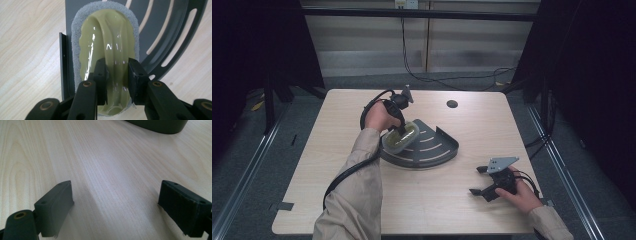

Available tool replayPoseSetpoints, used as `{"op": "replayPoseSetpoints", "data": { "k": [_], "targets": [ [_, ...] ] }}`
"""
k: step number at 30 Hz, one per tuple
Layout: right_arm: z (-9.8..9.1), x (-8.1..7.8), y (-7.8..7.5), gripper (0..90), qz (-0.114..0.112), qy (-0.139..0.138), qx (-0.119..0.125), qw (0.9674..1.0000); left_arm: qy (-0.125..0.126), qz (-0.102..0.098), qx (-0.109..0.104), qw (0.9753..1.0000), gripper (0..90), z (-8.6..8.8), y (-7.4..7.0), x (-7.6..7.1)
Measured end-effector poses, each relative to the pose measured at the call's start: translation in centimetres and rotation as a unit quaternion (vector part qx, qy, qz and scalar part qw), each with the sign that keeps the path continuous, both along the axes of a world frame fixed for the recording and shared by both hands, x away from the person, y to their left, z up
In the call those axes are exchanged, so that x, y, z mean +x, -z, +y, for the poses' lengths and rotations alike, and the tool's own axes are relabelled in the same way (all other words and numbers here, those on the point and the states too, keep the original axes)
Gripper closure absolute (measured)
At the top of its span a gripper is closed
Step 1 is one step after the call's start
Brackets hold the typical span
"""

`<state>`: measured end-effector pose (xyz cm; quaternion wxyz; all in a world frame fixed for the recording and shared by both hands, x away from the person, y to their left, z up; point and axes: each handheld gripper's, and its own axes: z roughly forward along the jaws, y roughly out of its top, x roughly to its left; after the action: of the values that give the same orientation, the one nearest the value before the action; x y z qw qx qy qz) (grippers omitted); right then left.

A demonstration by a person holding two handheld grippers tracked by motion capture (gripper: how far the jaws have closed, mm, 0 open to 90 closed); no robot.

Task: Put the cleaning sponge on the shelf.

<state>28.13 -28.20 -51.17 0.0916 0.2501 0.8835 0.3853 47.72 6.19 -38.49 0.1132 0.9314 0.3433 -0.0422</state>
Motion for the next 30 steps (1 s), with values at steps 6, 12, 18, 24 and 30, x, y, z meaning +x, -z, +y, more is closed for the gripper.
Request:
{"op": "replayPoseSetpoints", "data": {
  "k": [6,12,18,24,30],
  "targets": [
    [0.0,0.0,0.0,11.7,0.0,0.0,0.0,1.0,-0.004,0.0,0.0,1.0,71.2,0.2,0.7,0.3],
    [0.0,0.0,0.0,11.7,0.0,0.0,0.0,1.0,-0.006,0.001,-0.003,1.0,71.2,0.3,1.5,0.3],
    [0.0,0.0,0.0,11.7,0.0,0.0,0.0,1.0,-0.012,0.001,0.003,0.9999,71.1,0.8,2.0,0.4],
    [0.0,0.0,0.0,11.7,0.001,0.001,0.0,1.0,-0.023,0.001,0.0,0.9997,71.1,1.2,2.7,0.4],
    [0.0,0.0,0.0,11.7,0.0,0.0,0.0,1.0,-0.028,0.001,0.003,0.9996,71.0,1.5,3.2,0.4]
  ]
}}
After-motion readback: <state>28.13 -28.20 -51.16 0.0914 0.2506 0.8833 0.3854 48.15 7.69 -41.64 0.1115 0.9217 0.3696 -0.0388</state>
